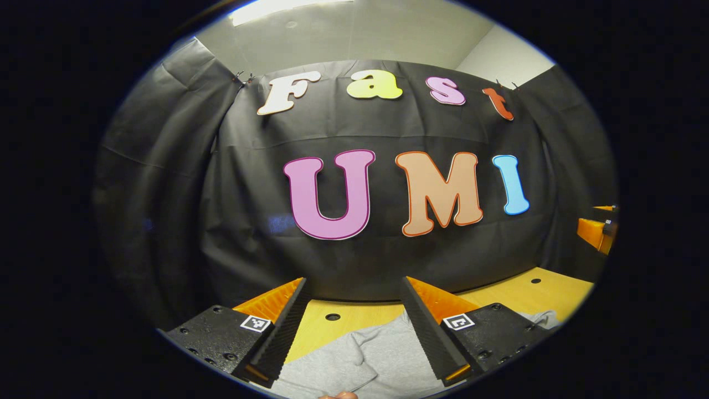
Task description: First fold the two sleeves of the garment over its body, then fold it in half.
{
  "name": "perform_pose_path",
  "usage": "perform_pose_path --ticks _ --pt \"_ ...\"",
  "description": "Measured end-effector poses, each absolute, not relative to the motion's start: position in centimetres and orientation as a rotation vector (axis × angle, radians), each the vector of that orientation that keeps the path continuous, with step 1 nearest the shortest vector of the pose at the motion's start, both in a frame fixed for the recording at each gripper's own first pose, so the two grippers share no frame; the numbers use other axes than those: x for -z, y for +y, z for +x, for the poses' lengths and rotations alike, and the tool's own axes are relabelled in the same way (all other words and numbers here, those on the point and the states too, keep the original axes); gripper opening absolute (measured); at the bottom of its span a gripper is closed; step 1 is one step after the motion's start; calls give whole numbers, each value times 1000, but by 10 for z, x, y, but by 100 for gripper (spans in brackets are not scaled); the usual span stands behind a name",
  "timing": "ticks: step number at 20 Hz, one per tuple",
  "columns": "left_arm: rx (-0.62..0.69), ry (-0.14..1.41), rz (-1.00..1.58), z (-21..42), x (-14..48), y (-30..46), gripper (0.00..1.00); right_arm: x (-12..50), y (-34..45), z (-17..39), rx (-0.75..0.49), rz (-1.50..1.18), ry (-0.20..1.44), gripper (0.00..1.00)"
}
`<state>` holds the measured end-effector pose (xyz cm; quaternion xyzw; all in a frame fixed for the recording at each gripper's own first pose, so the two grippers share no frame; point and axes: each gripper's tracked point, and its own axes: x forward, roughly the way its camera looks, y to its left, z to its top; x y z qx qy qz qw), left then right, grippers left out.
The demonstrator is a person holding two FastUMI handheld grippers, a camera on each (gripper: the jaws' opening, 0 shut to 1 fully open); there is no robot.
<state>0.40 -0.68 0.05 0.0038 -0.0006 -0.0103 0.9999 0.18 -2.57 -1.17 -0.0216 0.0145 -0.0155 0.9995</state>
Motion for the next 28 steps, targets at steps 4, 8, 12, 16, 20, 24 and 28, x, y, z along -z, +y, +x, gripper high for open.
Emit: perform_pose_path --ticks 4,8,12,16,20,24,28 --pt "25 0 5 8 1 -11 96 19 -40 0 37 -41 55 97" --pt "41 4 6 9 5 -17 96 32 -68 -4 57 -71 91 97" --pt "55 9 10 9 10 -24 96 61 -99 -12 79 -106 173 97" --pt "73 24 17 12 17 -35 96 100 -123 -32 100 -111 289 97" --pt "102 27 18 15 18 -50 96 136 -149 -56 130 -136 389 97" --pt "131 34 14 18 23 -65 96 178 -170 -88 149 -118 516 97" --pt "150 49 11 21 27 -75 96 227 -186 -128 161 -101 661 98"
